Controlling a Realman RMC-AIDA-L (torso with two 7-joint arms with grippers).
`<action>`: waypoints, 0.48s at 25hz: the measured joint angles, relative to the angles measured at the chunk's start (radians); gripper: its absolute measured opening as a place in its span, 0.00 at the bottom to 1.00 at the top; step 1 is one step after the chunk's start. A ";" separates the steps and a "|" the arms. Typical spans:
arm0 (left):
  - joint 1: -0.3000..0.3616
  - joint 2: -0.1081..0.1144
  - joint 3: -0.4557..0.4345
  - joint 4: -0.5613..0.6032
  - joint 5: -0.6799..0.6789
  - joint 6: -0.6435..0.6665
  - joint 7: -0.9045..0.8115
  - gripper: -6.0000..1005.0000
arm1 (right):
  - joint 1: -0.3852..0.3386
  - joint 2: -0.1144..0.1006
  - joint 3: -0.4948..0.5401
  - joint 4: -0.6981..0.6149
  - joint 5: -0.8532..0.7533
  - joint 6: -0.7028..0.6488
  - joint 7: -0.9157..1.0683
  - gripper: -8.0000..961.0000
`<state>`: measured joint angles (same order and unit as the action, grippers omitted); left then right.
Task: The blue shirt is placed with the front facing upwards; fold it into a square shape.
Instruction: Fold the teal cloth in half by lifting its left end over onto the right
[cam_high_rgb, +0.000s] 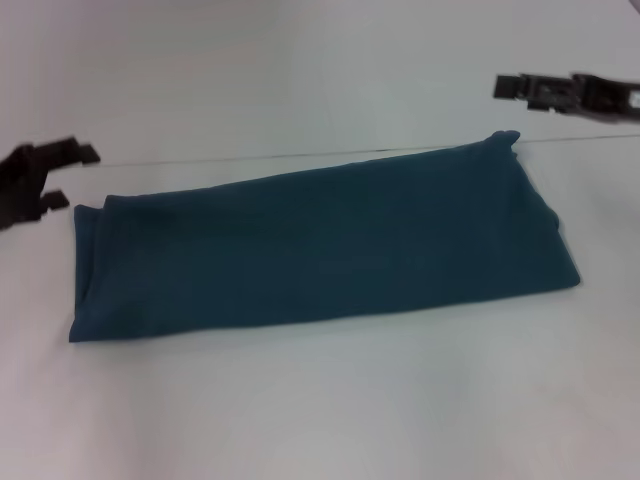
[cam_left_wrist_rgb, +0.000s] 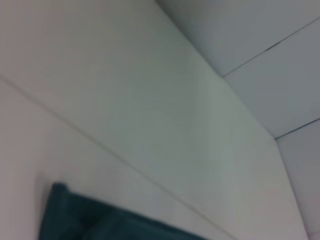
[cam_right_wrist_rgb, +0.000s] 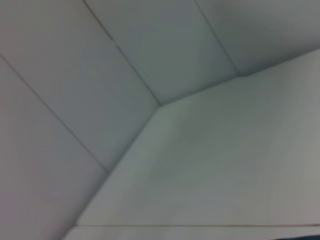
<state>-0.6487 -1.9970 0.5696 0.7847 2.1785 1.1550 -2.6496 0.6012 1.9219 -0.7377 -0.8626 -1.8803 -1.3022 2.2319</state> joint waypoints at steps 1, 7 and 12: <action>0.012 0.000 0.002 -0.003 -0.001 0.012 0.004 0.86 | -0.029 0.006 0.004 0.003 0.040 -0.022 -0.023 0.95; 0.047 -0.004 0.001 -0.054 -0.006 0.035 0.087 0.86 | -0.130 0.031 0.029 0.032 0.118 -0.102 -0.084 0.95; 0.046 0.000 0.011 -0.083 0.047 0.022 0.054 0.86 | -0.138 0.023 0.040 0.060 0.113 -0.146 -0.107 0.95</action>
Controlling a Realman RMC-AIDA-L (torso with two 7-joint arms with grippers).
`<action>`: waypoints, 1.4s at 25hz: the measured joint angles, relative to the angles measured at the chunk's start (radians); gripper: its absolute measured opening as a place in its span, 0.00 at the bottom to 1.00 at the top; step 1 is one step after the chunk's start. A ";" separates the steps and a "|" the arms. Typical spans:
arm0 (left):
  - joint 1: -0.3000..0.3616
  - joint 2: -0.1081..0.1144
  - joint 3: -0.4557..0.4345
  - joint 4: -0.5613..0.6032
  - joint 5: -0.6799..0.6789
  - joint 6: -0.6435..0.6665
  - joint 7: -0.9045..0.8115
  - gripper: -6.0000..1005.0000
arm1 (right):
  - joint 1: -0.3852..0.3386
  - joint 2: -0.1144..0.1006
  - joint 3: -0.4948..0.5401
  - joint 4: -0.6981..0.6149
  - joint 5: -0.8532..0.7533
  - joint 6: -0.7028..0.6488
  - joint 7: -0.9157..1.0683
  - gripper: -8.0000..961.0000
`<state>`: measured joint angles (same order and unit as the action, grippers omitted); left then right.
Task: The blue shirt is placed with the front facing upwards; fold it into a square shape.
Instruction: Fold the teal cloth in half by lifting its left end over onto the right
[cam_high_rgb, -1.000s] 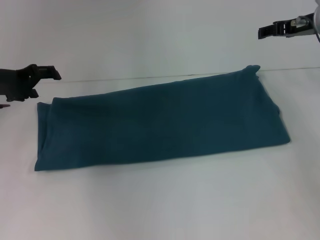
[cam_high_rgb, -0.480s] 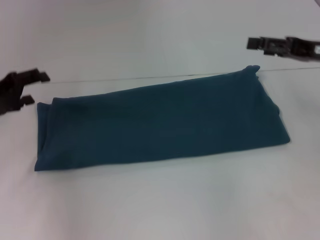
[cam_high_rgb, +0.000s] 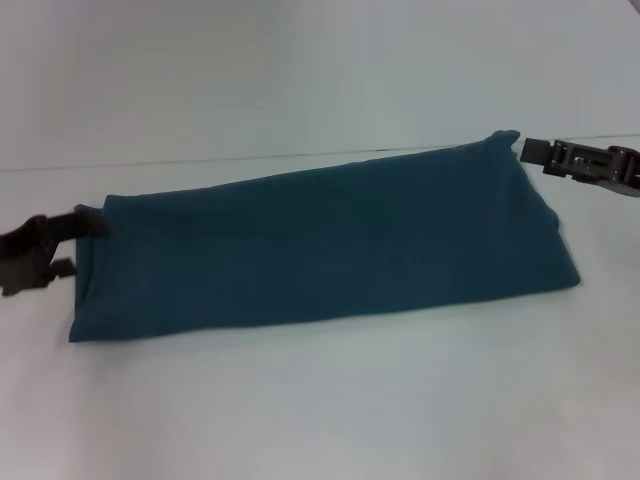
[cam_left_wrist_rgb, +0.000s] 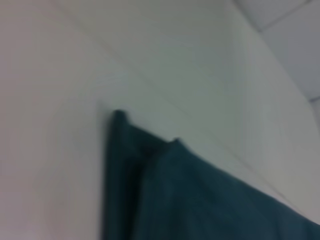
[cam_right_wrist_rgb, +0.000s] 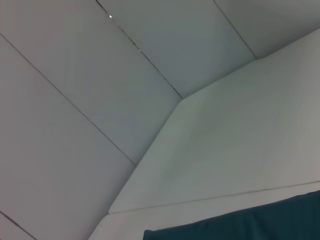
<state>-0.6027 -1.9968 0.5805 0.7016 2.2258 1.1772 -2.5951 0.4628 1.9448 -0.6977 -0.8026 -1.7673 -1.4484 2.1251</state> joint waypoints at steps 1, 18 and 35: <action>-0.005 0.001 0.000 -0.001 0.060 -0.020 -0.085 0.86 | 0.000 -0.003 0.000 0.004 0.000 -0.001 -0.002 0.95; -0.051 -0.056 0.081 0.043 0.117 -0.166 0.157 0.86 | -0.015 -0.015 0.024 0.050 0.002 0.000 -0.039 0.95; -0.078 -0.056 0.143 -0.022 0.187 -0.286 0.124 0.86 | -0.019 -0.015 0.026 0.063 0.003 0.006 -0.039 0.95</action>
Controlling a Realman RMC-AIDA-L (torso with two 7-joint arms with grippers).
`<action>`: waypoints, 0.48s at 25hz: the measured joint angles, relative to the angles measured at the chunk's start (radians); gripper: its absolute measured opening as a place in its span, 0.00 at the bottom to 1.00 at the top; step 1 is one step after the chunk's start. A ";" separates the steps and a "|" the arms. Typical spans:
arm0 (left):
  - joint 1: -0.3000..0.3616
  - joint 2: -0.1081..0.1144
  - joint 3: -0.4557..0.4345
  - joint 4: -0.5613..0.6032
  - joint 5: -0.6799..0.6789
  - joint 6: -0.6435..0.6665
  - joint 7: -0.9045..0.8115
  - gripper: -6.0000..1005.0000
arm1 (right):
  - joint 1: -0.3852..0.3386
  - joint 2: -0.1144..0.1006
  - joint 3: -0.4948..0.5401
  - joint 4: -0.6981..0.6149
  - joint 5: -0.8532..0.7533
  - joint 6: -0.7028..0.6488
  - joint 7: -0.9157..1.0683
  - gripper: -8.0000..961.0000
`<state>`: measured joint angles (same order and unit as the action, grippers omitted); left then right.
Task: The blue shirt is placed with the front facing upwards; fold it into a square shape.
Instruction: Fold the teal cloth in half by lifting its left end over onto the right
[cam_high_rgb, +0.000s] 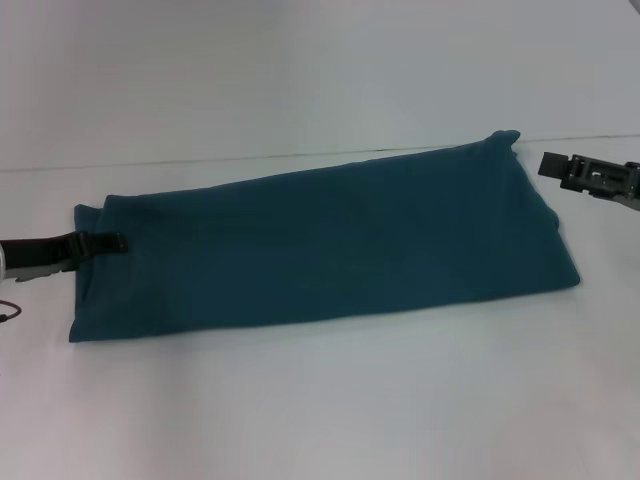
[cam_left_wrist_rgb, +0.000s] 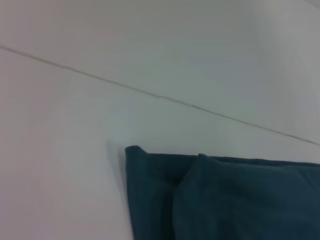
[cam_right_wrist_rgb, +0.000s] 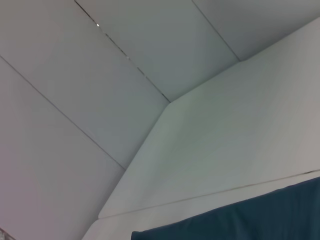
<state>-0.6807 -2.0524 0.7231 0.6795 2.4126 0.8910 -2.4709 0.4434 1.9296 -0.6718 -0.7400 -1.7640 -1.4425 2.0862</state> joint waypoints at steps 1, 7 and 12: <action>0.001 0.000 0.001 0.000 0.002 -0.004 0.010 0.86 | -0.001 0.000 0.000 0.000 0.000 0.000 0.000 0.95; -0.002 -0.001 0.011 -0.006 0.044 -0.036 0.022 0.86 | -0.007 0.000 0.000 0.000 0.000 -0.002 0.000 0.95; -0.010 -0.006 0.013 -0.009 0.071 -0.052 0.025 0.86 | -0.008 0.001 0.000 0.001 0.000 -0.005 0.000 0.95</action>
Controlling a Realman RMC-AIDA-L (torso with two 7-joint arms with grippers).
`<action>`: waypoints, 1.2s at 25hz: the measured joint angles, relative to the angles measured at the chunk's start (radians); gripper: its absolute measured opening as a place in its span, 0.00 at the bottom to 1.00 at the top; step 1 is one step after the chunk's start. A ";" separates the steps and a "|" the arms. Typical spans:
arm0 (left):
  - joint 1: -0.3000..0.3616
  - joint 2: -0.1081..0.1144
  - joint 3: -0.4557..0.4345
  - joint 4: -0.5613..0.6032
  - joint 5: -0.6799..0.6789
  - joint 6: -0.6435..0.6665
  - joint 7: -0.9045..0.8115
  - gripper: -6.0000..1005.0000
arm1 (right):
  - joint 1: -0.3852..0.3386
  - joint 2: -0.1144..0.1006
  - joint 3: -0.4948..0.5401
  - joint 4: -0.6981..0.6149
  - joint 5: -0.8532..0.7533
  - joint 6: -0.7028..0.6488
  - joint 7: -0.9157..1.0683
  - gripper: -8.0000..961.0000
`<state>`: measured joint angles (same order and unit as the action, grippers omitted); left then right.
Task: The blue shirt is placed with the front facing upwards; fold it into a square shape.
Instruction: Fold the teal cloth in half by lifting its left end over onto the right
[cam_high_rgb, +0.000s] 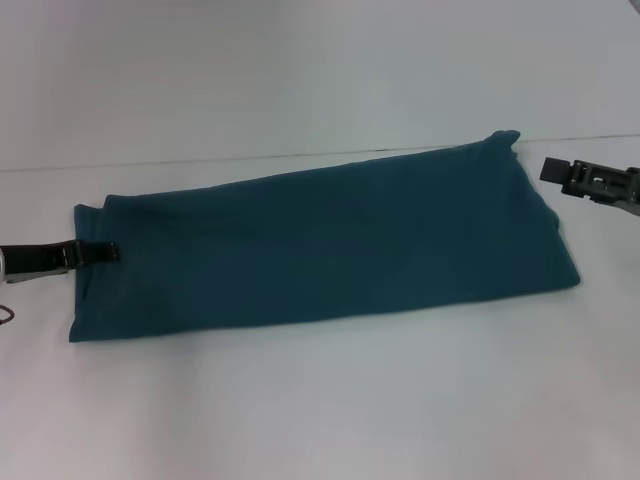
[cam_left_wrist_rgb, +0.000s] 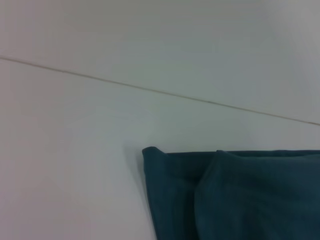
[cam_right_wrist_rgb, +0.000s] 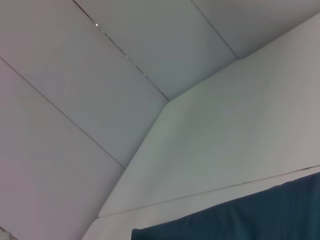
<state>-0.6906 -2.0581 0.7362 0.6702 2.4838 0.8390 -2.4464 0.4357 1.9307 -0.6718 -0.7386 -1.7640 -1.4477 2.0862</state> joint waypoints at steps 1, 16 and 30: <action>-0.001 0.000 0.000 -0.001 0.000 -0.001 0.000 0.86 | 0.000 0.000 0.000 0.001 0.000 0.000 0.000 0.95; -0.017 0.007 -0.008 -0.055 0.003 -0.017 -0.011 0.86 | -0.005 -0.001 0.000 0.012 0.000 0.000 0.001 0.95; -0.028 0.012 -0.008 -0.078 0.003 -0.028 -0.039 0.86 | -0.006 -0.003 0.004 0.026 0.000 0.001 0.001 0.95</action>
<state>-0.7187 -2.0462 0.7286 0.5920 2.4866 0.8112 -2.4851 0.4294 1.9282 -0.6674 -0.7130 -1.7641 -1.4468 2.0876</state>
